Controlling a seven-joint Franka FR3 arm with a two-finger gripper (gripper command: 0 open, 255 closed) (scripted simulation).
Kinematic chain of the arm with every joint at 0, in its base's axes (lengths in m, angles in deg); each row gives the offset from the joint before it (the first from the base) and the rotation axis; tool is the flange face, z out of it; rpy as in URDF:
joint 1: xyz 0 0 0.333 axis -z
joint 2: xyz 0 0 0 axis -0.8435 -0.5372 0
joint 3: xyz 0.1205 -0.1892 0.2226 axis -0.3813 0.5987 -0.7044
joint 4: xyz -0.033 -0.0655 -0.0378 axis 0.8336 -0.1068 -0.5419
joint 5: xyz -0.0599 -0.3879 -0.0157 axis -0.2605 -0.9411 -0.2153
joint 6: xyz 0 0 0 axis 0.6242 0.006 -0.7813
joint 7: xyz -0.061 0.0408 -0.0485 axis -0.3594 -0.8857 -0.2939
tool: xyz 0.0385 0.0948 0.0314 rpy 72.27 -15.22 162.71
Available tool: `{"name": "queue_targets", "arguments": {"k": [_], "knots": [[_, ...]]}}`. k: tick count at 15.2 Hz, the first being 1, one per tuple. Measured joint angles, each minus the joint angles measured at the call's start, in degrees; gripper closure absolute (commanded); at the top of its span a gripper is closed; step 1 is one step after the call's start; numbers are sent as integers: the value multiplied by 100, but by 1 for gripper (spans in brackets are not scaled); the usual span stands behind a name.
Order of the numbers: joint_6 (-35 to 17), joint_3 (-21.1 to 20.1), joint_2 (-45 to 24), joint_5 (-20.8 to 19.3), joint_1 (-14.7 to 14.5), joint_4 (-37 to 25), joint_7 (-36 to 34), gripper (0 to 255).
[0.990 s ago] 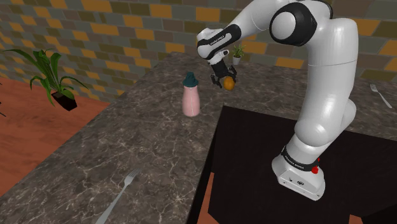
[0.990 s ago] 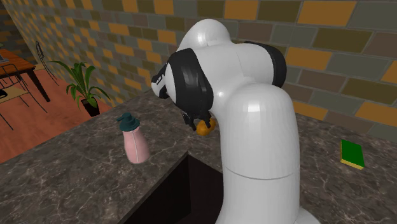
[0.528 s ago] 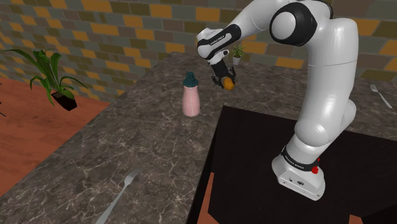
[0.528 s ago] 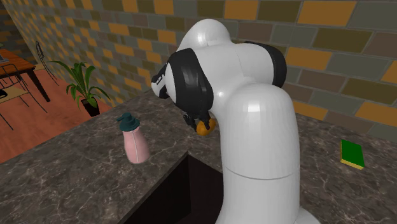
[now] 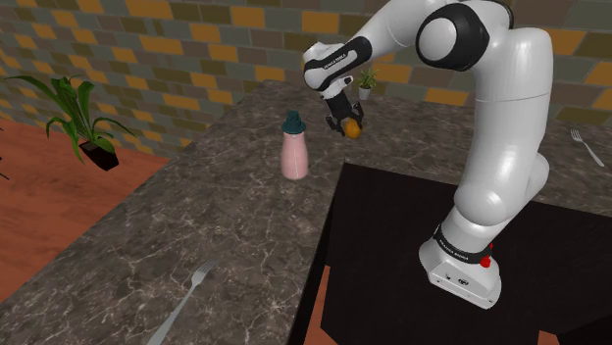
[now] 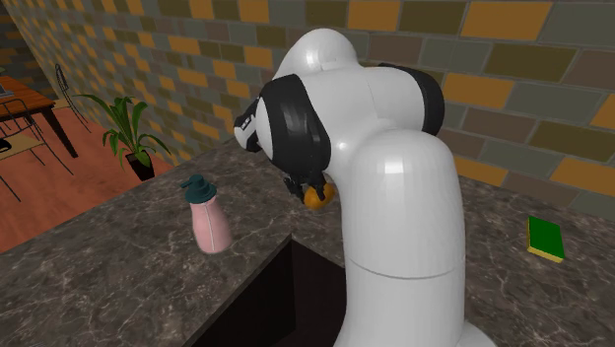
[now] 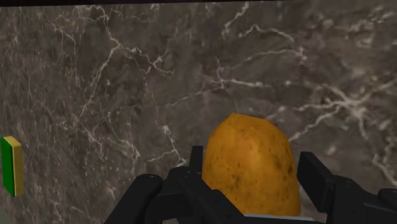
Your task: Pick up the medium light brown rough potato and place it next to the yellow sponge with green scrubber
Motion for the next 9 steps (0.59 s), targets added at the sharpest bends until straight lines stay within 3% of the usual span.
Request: {"name": "queue_targets", "arguments": {"k": [9], "knots": [[508, -2, 273, 15, -13, -258, 143, 255]]}}
